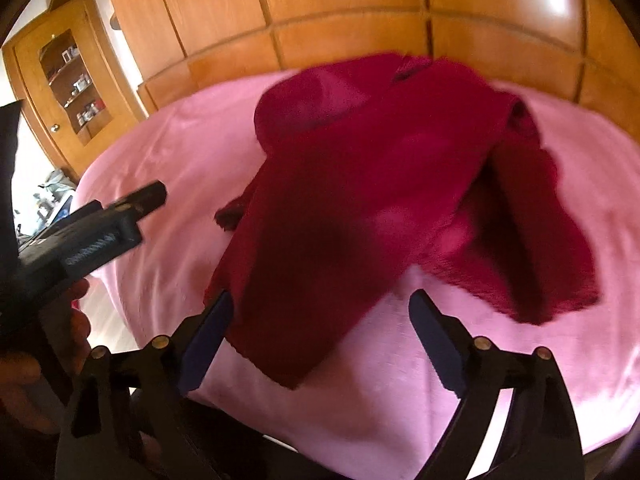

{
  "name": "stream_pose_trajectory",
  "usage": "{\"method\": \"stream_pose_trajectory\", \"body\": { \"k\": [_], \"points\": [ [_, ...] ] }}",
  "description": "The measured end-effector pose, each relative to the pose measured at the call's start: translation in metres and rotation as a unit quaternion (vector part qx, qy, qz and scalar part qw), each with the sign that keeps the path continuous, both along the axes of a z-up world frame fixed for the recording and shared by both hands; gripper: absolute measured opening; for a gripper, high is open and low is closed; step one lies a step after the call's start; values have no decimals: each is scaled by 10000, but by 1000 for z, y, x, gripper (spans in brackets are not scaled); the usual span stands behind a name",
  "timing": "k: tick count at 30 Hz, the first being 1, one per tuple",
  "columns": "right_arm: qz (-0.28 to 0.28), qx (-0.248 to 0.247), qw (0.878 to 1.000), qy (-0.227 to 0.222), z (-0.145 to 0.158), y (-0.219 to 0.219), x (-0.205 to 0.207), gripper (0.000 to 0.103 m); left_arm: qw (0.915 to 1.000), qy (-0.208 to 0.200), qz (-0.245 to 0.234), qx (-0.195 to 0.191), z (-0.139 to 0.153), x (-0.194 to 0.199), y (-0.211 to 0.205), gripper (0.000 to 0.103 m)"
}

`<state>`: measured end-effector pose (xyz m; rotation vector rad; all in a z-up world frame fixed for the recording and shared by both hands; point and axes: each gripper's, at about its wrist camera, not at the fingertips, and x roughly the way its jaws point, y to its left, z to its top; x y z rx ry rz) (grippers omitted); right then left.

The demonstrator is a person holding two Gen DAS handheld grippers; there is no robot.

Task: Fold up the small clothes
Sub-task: 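Reach both grippers into the crumpled red sweater and grasp its edges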

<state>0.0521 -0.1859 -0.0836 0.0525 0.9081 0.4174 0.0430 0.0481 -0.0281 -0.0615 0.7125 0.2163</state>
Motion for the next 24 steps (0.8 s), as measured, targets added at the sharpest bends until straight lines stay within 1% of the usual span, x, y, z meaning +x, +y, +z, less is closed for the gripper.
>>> {"method": "stream_pose_trajectory", "body": {
  "k": [2, 3, 4, 5, 6, 7, 8, 9, 10, 13, 15, 16, 17, 19, 21, 22, 24],
  "points": [
    [91, 153, 9996, 217, -6, 4, 9, 82, 10000, -1, 62, 19, -1, 1, 5, 99],
    [126, 181, 9994, 279, -7, 5, 13, 77, 10000, -6, 90, 27, -1, 1, 7, 99],
    [147, 151, 9992, 331, -9, 7, 16, 67, 9999, -7, 103, 34, -1, 1, 8, 99],
    [166, 22, 9992, 363, -12, 12, 20, 59, 9999, -4, 115, 38, -1, 2, 9, 99],
    [211, -43, 9990, 395, -13, 15, 22, 45, 9999, 13, 132, 46, -2, 3, 11, 99],
    [272, -57, 9988, 415, -13, 16, 23, 32, 9999, 25, 146, 46, -3, 4, 11, 99],
    [359, -71, 9986, 385, -10, 18, 22, 25, 9999, 39, 159, 37, -3, 5, 13, 99],
    [415, -141, 9985, 315, -6, 19, 22, 14, 9999, 49, 154, 41, -4, 6, 14, 99],
    [432, -216, 9986, 209, -1, 19, 20, 11, 9999, 61, 142, 53, -4, 7, 14, 99],
    [446, -207, 9987, -132, 25, 5, 19, 10, 9999, 151, 38, 36, -4, 11, 15, 99],
    [276, -362, 9978, -473, 46, -13, 19, 10, 9998, 201, -45, 4, -5, 13, 15, 99],
    [128, -433, 9970, -634, 56, -24, 21, 10, 9998, 210, -69, -10, -5, 13, 15, 99],
    [-139, -554, 9946, -866, 71, -44, 24, 10, 9997, 217, -104, -54, -5, 14, 16, 99],
    [-534, -752, 9889, -1163, 86, -69, 30, 10, 9995, 237, -167, -160, -6, 15, 16, 99],
    [-1120, -1112, 9764, -1474, 101, -106, 42, 10, 9990, 291, -294, -153, -7, 17, 14, 99],
    [-1525, -1320, 9661, -1610, 108, -130, 51, 9, 9986, 316, -390, -166, -8, 19, 12, 99],
    [-2057, -1662, 9490, -1717, 113, -163, 68, 9, 9966, 367, -682, -291, -8, 23, 6, 91]
  ]
}}
